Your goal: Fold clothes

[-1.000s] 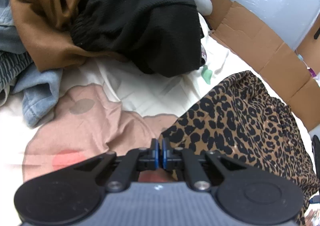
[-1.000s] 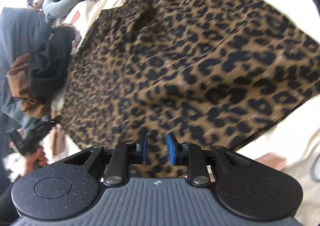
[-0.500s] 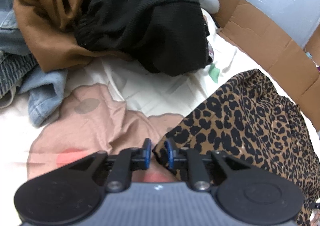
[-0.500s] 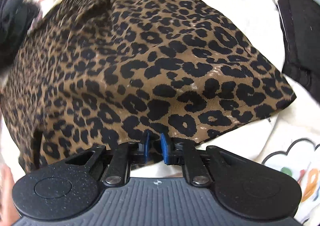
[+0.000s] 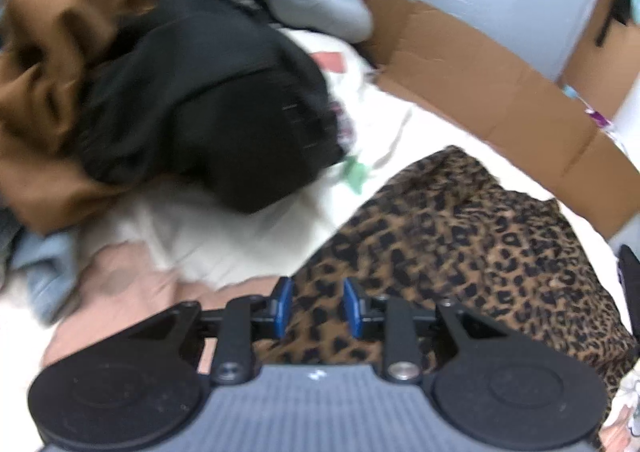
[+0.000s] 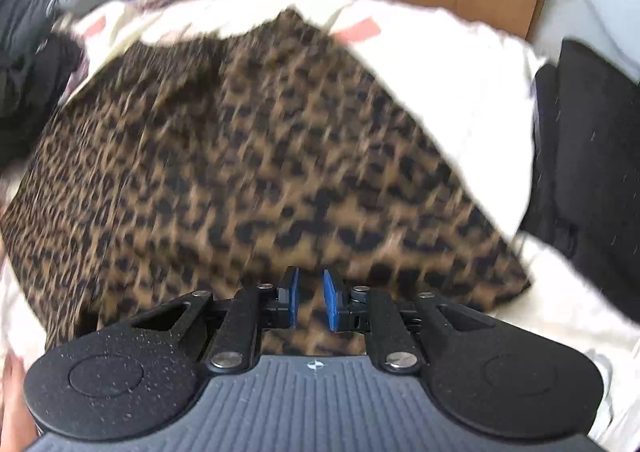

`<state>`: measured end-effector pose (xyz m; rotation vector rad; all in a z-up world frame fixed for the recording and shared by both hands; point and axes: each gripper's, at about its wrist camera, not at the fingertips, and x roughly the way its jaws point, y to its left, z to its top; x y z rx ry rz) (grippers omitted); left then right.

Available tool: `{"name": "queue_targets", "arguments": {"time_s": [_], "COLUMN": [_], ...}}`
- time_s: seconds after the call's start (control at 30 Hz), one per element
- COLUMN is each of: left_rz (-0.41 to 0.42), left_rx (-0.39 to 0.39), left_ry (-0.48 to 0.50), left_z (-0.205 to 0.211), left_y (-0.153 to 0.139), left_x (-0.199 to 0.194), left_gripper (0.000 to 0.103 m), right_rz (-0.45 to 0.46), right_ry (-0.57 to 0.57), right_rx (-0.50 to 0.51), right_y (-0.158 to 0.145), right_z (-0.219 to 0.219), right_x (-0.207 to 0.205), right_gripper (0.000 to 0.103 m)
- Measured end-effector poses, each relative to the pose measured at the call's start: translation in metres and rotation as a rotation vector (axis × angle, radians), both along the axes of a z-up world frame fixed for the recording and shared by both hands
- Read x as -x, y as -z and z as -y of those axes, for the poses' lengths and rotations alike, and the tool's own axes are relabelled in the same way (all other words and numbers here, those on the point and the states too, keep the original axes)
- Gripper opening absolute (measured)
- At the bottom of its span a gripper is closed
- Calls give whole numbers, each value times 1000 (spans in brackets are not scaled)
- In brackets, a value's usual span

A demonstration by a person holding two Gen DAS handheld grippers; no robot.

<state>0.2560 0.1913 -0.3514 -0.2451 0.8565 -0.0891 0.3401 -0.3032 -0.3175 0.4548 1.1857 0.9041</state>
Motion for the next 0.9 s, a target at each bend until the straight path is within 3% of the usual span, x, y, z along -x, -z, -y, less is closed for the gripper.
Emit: {"name": "queue_targets", "arguments": {"time_s": [0.2,0.37,0.63,0.8,0.9], "left_rz": [12,6,11,-64,-112], "left_rx": [-6,-55,-94,-108,-211], "left_ry": [85,172,271,231,184], "left_z": [35,71,113,113,112], "left_y": [6,12,16,38,47], "left_x": [-39,-66,-91,-109,-117], "left_gripper": [32,31,32,33,32], "right_rz": [14,40,58,31,25], "right_ry": [87,134,128,158,182], "right_rx": [-24,-62,-23,3,43], "right_y": [1,1,20,39,43], "right_z": [-4,-23,-38,-37,-38], "right_x": [-33,-40,-43,-50,-58], "right_gripper": [21,25,25,25,25]}}
